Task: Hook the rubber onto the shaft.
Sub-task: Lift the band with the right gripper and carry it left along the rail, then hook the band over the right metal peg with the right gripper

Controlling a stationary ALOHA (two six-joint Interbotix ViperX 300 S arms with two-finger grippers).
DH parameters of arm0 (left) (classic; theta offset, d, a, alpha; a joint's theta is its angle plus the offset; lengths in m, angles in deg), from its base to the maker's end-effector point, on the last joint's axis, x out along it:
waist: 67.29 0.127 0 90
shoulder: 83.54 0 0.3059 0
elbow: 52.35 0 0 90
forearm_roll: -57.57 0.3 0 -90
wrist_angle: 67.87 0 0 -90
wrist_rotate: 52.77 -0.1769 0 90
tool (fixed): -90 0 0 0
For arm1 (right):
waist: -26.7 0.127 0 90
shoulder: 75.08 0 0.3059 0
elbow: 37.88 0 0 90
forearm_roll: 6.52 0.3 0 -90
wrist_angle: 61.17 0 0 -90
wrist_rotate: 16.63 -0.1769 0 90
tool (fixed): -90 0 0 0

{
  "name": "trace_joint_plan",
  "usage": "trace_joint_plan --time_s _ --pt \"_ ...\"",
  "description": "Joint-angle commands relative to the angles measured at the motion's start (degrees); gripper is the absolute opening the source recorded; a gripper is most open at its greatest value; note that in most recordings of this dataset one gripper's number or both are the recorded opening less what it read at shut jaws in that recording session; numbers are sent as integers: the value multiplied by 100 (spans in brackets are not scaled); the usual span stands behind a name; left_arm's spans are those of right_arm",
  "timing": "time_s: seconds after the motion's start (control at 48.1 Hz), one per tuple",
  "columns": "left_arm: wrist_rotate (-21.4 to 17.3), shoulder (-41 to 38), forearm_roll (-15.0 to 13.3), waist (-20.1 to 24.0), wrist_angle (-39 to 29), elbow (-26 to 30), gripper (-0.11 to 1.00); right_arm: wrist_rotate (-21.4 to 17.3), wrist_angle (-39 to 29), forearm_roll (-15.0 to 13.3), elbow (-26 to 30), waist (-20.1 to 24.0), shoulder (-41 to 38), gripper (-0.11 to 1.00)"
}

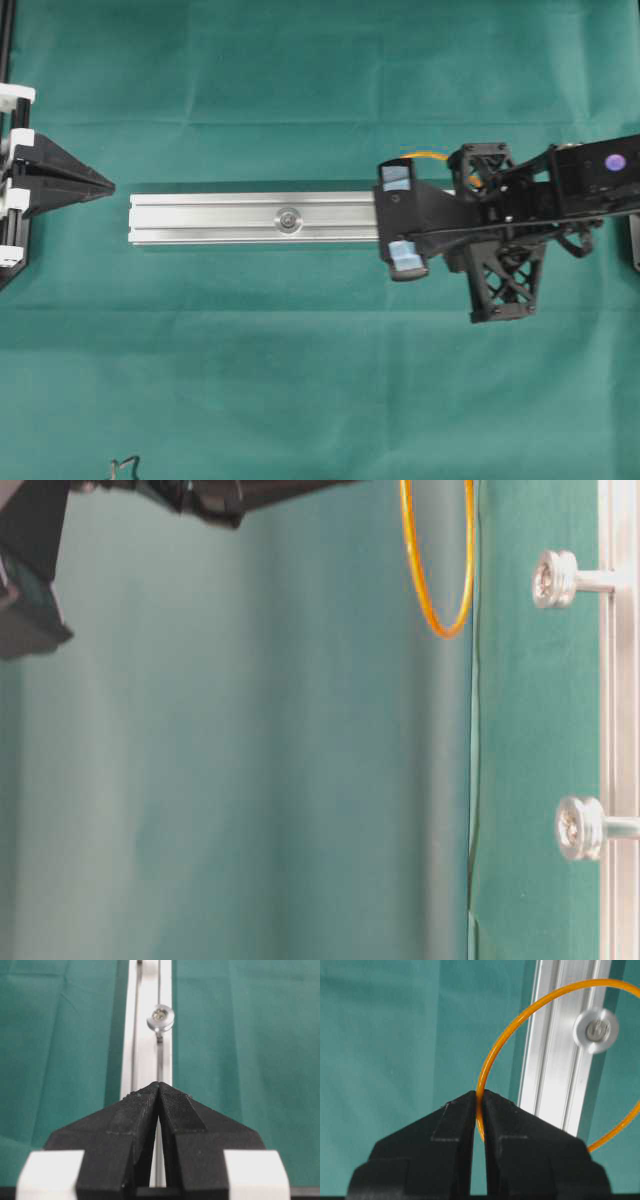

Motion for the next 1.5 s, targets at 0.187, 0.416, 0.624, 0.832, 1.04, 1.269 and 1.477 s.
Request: trace_joint_plan --time_s 0.187,0.416,0.624,0.832,1.04,1.269,1.477 --pt "0 -62 18 9 26 141 0 9 9 -9 483 -26 -202 8" --pt "0 -53 9 0 26 141 0 26 9 -9 510 -35 -237 8" --pt "0 -53 9 9 26 141 0 35 -9 -9 501 -53 -229 8" --pt "0 -53 9 9 26 141 0 35 9 -9 466 -53 -237 8" --pt "0 -53 18 9 26 141 0 18 26 -9 431 -44 -325 8" --pt "0 -53 9 9 26 141 0 0 211 -9 378 -44 -404 8" --pt "0 -53 18 9 26 132 0 0 431 -18 220 -53 -431 8"
